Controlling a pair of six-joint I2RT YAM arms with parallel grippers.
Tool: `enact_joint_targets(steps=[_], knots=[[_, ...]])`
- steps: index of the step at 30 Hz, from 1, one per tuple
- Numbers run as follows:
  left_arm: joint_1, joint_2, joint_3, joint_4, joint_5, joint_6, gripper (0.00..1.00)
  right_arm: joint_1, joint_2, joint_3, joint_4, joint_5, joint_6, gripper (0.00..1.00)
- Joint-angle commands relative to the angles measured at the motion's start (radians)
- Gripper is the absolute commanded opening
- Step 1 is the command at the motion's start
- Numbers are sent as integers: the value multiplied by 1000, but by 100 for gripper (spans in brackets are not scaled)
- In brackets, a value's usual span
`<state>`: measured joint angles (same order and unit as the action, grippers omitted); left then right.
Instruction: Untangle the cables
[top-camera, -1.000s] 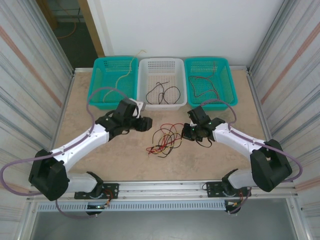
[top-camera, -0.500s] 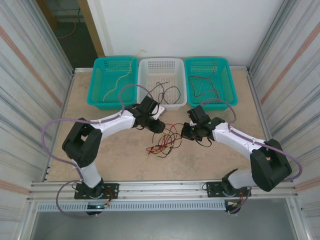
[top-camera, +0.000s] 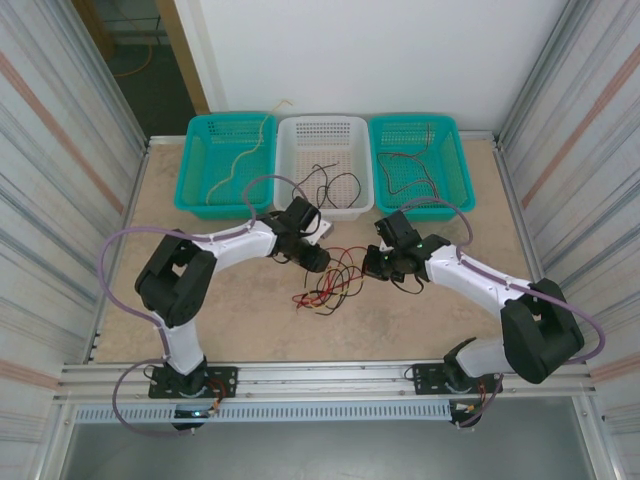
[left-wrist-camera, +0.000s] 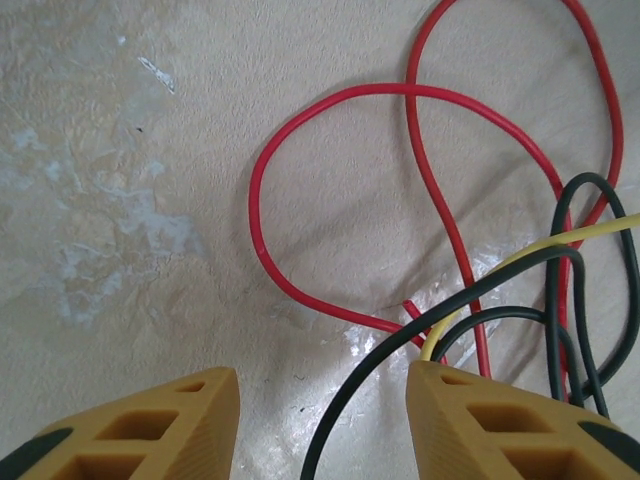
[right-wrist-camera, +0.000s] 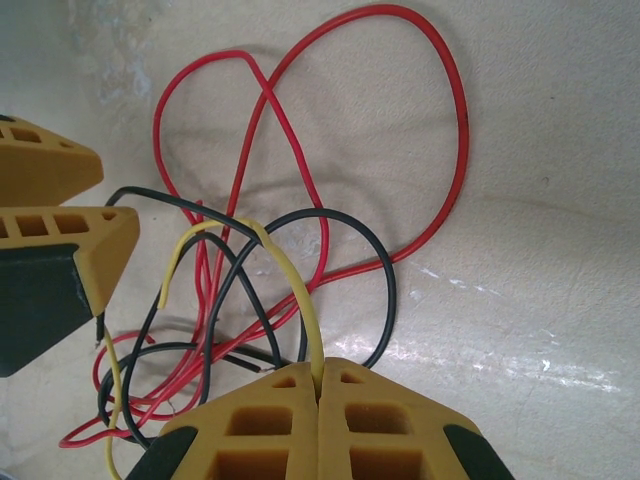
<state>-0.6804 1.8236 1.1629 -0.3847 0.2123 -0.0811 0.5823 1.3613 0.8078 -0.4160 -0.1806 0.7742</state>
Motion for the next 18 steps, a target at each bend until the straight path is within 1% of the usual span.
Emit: enact_joint_targets(steps=[1, 3, 5, 6, 8, 9, 10, 13, 14, 15, 18], knots=[[3, 2, -5, 29, -14, 8, 42, 4, -20, 30, -15, -12, -1, 5], [4, 8, -6, 35, -26, 6, 35, 3, -20, 32, -15, -13, 1, 5], [2, 4, -6, 39, -46, 0, 24, 3, -23, 33, -17, -11, 1, 5], [2, -1, -9, 46, -52, -2, 21, 3, -23, 34, -19, -11, 2, 5], [2, -12, -21, 61, -57, -2, 19, 2, -26, 36, -22, -8, 1, 5], [3, -15, -23, 62, -59, 0, 19, 2, -27, 36, -21, -8, 1, 5], [3, -15, -24, 60, -53, 4, 21, 1, -28, 36, -21, -8, 0, 6], [1, -11, -29, 52, -25, 20, 34, 1, -27, 40, -20, -9, 1, 6], [2, -8, -32, 52, -27, 22, 36, 1, -23, 42, -20, -10, 1, 6], [2, -7, -34, 53, -31, 21, 38, 0, -24, 44, -20, -11, 1, 6], [1, 1, -40, 56, -40, 27, 38, 1, -20, 45, -15, -13, 2, 6]])
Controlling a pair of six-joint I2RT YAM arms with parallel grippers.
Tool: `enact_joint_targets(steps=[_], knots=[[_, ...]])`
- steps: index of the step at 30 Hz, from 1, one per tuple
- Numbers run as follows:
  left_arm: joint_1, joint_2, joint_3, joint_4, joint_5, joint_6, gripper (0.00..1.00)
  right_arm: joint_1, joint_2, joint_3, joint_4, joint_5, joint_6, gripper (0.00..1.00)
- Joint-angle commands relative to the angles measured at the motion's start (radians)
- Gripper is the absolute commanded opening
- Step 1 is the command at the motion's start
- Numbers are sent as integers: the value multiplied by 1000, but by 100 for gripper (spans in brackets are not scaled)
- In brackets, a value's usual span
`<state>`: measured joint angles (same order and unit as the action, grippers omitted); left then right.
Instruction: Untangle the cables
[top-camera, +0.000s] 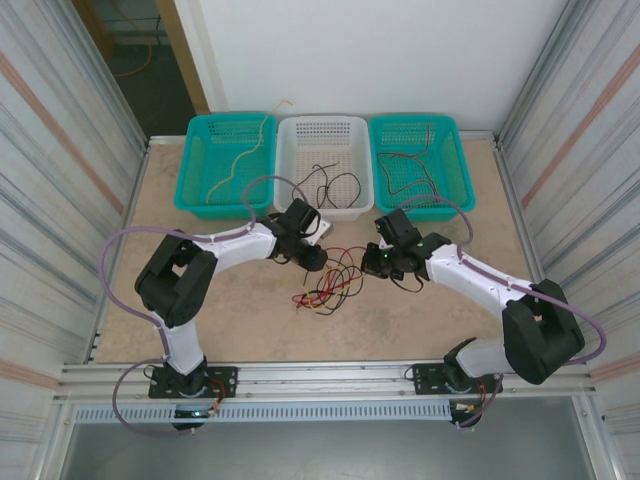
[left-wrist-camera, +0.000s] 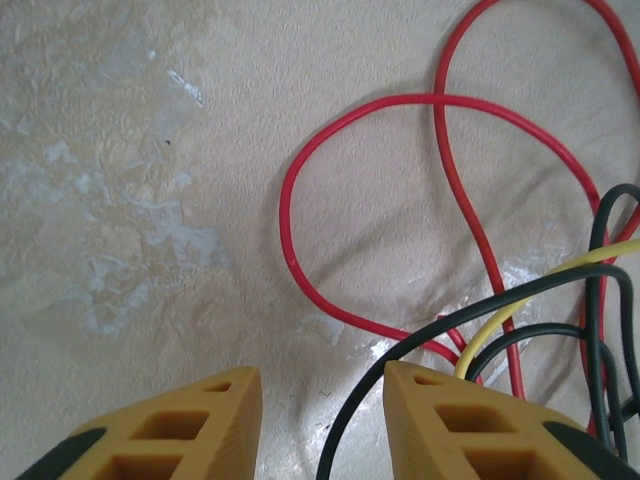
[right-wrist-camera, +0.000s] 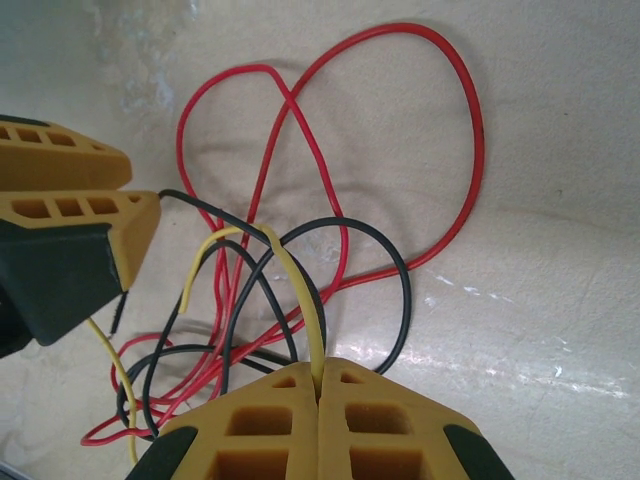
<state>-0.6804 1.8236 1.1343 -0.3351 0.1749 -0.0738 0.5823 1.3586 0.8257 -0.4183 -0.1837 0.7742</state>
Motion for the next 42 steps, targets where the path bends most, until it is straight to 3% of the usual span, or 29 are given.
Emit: enact_joint_targets(steps=[1, 7, 13, 17, 28, 36, 39, 42], knots=[[2, 3, -11, 8, 2, 19, 38, 1, -17, 27, -11, -10, 4, 6], [-1, 32, -11, 22, 10, 6, 36, -2, -18, 29, -7, -11, 5, 7], [2, -79, -78, 146, 54, -19, 42, -3, -24, 21, -8, -11, 4, 15], [-4, -43, -40, 132, 86, 14, 39, -1, -25, 17, -7, -13, 7, 22], [-27, 78, 39, 131, 72, 67, 38, -4, -41, 12, -4, -12, 14, 27], [-27, 79, 33, 135, 71, 74, 21, -13, -63, 4, -9, -7, 16, 30], [-27, 34, 10, 143, 40, 71, 2, -19, -69, 3, -8, -7, 17, 31], [-27, -45, -26, 150, -12, 53, 0, -24, -78, 4, -10, -7, 16, 32]])
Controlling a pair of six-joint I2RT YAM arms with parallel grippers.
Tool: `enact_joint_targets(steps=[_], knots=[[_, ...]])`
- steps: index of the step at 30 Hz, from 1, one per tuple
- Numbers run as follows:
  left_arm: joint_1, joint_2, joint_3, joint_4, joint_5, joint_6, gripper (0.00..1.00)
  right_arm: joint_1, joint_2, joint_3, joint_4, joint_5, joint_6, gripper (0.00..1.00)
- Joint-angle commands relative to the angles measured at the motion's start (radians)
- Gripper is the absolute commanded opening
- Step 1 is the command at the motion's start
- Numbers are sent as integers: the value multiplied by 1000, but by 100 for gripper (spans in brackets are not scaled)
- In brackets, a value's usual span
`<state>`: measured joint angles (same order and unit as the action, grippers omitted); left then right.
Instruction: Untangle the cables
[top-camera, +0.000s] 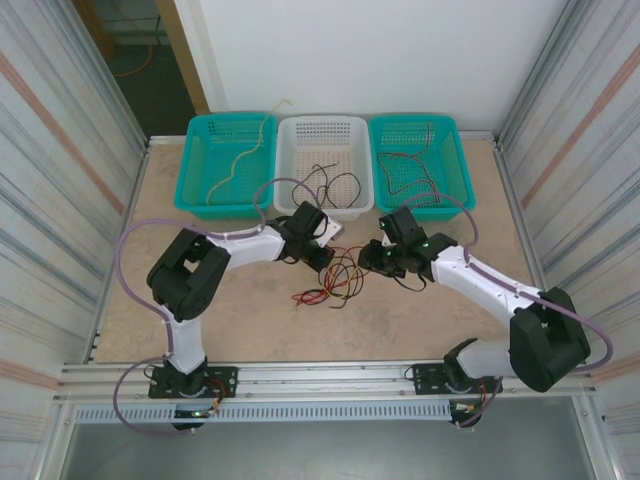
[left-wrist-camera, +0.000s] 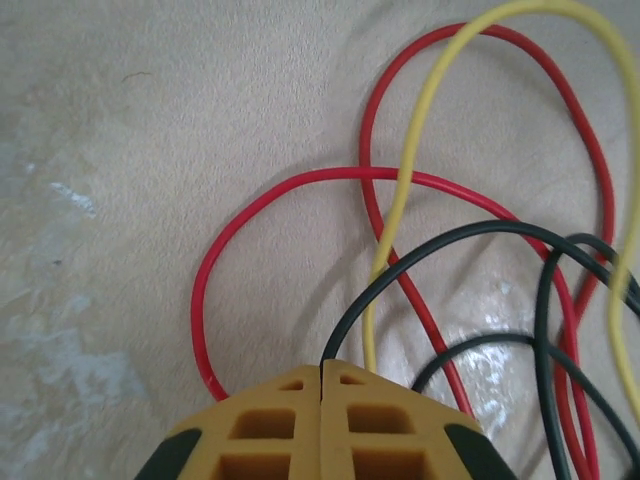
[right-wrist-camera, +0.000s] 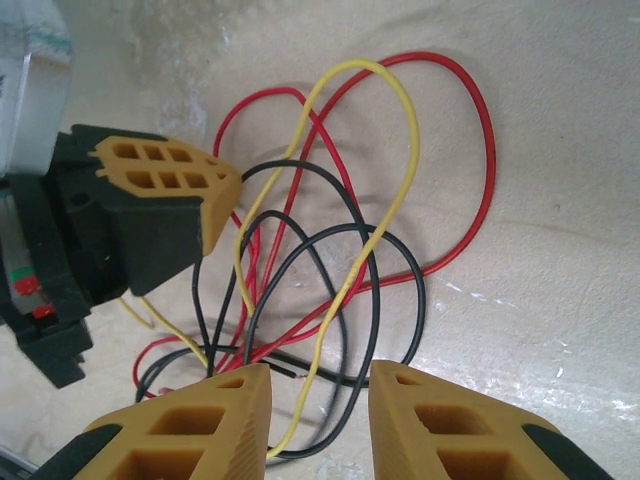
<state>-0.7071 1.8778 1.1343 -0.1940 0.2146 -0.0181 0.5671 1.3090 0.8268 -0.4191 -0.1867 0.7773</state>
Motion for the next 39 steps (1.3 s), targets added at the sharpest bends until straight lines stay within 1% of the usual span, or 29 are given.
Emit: enact_joint_targets(steps=[1, 5, 9, 12, 16, 19, 21, 24, 31, 33, 35, 39], knots=[[-1, -127, -43, 13, -61, -7, 0, -9, -34, 3, -9, -3, 13, 32], [3, -258, -117, 33, -90, -38, 0, -19, -53, 12, -22, -2, 8, 33], [2, -365, -157, 3, -85, -82, 0, -23, -80, 42, -51, 0, -10, 36], [2, -467, -181, -5, -89, -131, 0, -7, -110, 84, -57, -14, -44, 43], [0, -603, -179, -32, -81, -170, 0, 47, -133, 148, -44, -12, -115, 58], [-5, -686, -154, -58, -55, -179, 0, 77, -106, 192, -40, -22, -158, 61], [-7, -736, -134, -70, -28, -178, 0, 99, -90, 219, -34, -29, -184, 61], [-13, -800, -99, -96, 5, -166, 0, 135, -76, 265, -40, -6, -230, 62], [-14, -893, 10, -143, 96, -151, 0, 139, -39, 359, -55, 58, -256, 64], [-14, -917, 36, -131, 88, -154, 0, 140, -18, 379, -61, 56, -256, 60], [-15, -945, 58, -107, 54, -155, 0, 140, -7, 379, -61, 63, -250, 56], [-14, -986, 92, -48, -43, -154, 0, 138, -10, 339, -33, 63, -226, 55]])
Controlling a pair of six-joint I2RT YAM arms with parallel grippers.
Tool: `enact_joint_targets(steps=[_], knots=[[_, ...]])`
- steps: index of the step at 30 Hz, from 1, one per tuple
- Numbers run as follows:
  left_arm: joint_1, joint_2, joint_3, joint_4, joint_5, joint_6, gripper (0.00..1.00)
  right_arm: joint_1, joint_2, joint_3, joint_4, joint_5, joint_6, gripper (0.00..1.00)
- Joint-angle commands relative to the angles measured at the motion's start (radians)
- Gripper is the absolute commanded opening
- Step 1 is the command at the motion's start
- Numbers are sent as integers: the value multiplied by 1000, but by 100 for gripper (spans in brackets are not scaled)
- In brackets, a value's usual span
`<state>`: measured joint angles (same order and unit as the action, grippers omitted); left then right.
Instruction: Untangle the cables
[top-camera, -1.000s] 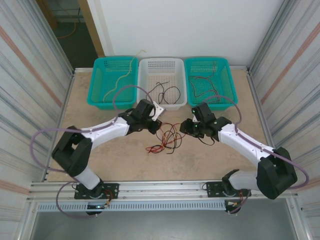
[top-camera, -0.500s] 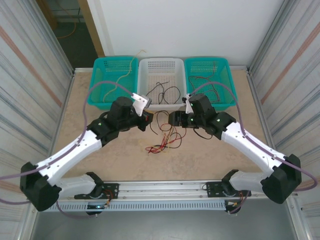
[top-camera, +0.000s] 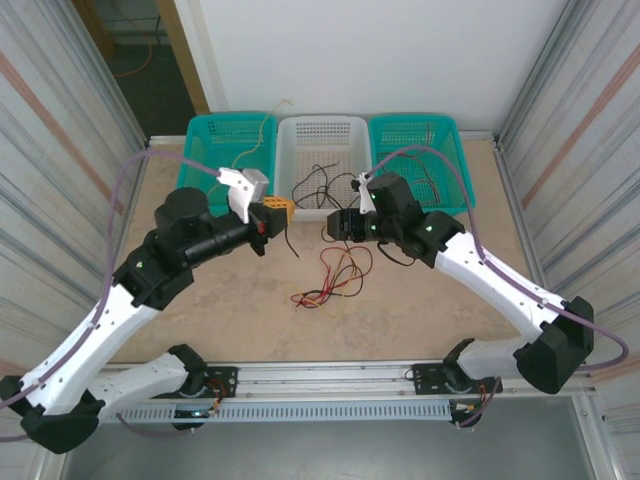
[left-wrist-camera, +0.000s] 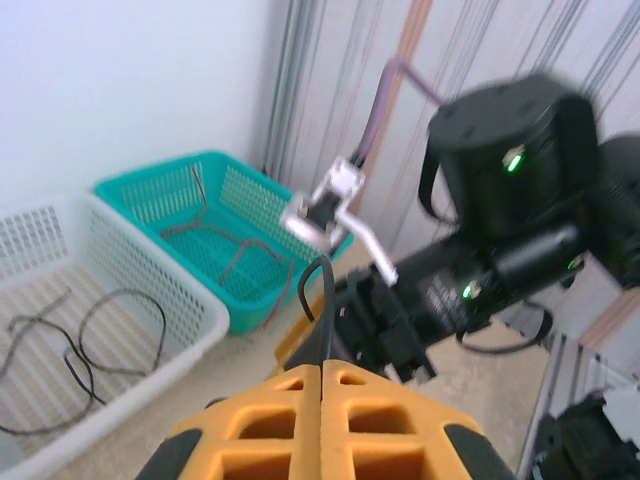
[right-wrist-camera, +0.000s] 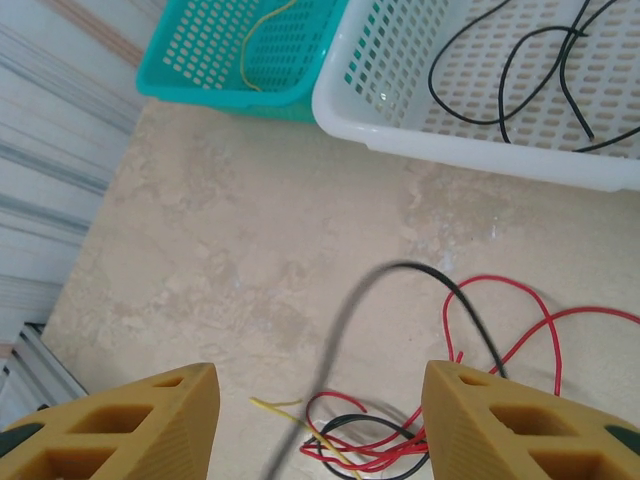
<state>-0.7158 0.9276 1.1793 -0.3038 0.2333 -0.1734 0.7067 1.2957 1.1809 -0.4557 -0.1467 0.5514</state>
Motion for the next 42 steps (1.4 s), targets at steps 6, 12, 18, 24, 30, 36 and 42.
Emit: enact_joint_targets(steps=[6, 12, 18, 24, 30, 36, 42], knots=[[-6, -11, 115, 86, -147, -4, 0, 5, -20, -39, 23, 12, 24, 56], [-5, 63, 190, 74, -259, -12, 0, 16, -66, -35, 14, 18, 15, 62], [-5, 129, 299, 68, -274, -35, 0, 6, -62, -65, -14, 53, 18, 65], [-4, 194, 404, 29, -332, -13, 0, -16, -83, -172, 38, 32, 83, 64], [38, 267, 501, 3, -347, -12, 0, -55, -143, -267, 65, 12, 129, 66], [46, 335, 577, 18, -317, -13, 0, -86, -103, -316, 51, -1, 171, 63], [103, 430, 604, 51, -298, -15, 0, -87, -208, -310, -9, 66, 181, 63]])
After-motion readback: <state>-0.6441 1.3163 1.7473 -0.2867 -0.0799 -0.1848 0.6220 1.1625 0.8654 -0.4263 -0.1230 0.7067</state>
